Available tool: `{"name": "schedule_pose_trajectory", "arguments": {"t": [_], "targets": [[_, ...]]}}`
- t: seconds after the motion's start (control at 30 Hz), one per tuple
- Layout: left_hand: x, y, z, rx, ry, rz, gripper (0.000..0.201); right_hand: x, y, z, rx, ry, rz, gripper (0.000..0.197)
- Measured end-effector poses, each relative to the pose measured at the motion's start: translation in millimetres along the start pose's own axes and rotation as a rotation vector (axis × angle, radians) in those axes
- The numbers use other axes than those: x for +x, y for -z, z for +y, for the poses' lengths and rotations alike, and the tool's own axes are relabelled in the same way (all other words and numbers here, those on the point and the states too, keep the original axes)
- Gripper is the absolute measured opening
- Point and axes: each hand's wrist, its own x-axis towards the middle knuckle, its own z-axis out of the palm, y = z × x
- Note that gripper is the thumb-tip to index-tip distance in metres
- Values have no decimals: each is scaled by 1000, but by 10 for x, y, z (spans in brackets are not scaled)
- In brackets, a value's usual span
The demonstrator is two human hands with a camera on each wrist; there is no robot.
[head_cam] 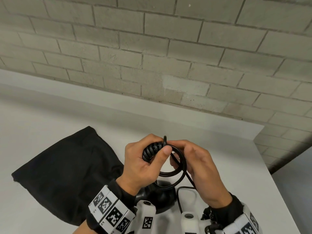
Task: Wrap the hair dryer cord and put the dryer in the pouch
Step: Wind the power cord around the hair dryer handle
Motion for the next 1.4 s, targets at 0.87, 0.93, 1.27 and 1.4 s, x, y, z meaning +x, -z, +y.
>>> {"name": "schedule_pose_trajectory", "arguments": {"t": [0.87,0.93,1.27,1.4], "targets": [[25,-82,47,71,207,138,20,-112,-166,78,-653,303,379,46],[25,-87,49,78,200,152,19,-143,-209,148,-945,464,481,29],[28,-108,2,183,123,213,19,-218,-415,-133,-516,-197,375,26],[23,-118,-42,247,83,255,25,-231,-339,-448,-203,-338,254,31]]}}
